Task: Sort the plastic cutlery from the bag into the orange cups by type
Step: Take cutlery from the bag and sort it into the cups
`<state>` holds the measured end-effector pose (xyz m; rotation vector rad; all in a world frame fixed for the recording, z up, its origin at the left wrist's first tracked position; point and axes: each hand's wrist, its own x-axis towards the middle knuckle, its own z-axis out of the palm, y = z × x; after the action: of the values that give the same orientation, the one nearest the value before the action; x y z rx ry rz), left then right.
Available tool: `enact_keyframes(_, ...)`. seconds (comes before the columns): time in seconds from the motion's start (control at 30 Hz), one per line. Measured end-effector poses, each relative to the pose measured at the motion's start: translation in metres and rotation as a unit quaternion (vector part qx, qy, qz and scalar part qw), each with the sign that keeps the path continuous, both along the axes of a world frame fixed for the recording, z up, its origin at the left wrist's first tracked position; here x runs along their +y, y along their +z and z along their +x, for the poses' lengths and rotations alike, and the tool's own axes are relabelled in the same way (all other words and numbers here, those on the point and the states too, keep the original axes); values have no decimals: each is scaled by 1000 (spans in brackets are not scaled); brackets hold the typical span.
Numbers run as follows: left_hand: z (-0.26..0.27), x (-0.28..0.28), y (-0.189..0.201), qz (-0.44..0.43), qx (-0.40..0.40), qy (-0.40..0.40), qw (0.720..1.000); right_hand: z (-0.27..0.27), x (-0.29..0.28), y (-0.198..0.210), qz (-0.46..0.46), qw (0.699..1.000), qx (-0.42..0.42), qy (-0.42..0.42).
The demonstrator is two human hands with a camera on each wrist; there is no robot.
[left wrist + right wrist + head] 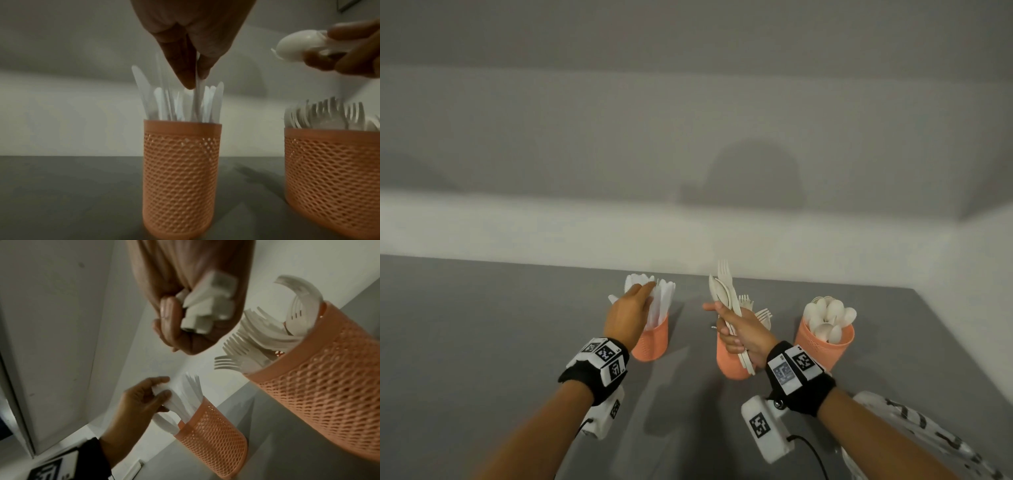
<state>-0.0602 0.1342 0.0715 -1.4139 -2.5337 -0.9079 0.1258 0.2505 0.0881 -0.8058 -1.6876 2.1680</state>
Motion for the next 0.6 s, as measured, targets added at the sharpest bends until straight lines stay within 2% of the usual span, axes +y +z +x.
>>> enact_keyframes(0.17,-1,4,-8,-34,165,-12,986,4,3,1,-12,1000,4,3)
enact_keyframes(0.27,5,7,1,14,195,16,981,6,3,2,-19,1000,8,15)
enact_keyframes(0.33,20,10,13,92,127,-6,988,7,3,2,-32,999,17,20)
enact_keyframes(0.43,51,17,35,163,-80,-41,983,8,2,4,-46,998,24,25)
enact_keyframes(0.5,72,22,48,153,-234,-71,958,7,2,4,-50,998,26,23)
enact_keyframes(0.53,82,26,52,145,-317,-88,933,8,1,4,-51,998,26,21)
enact_keyframes(0.57,89,30,53,140,-376,-97,911,8,1,4,-53,998,24,19)
enact_keyframes(0.6,94,36,50,133,-403,-101,900,9,1,4,-55,998,20,20)
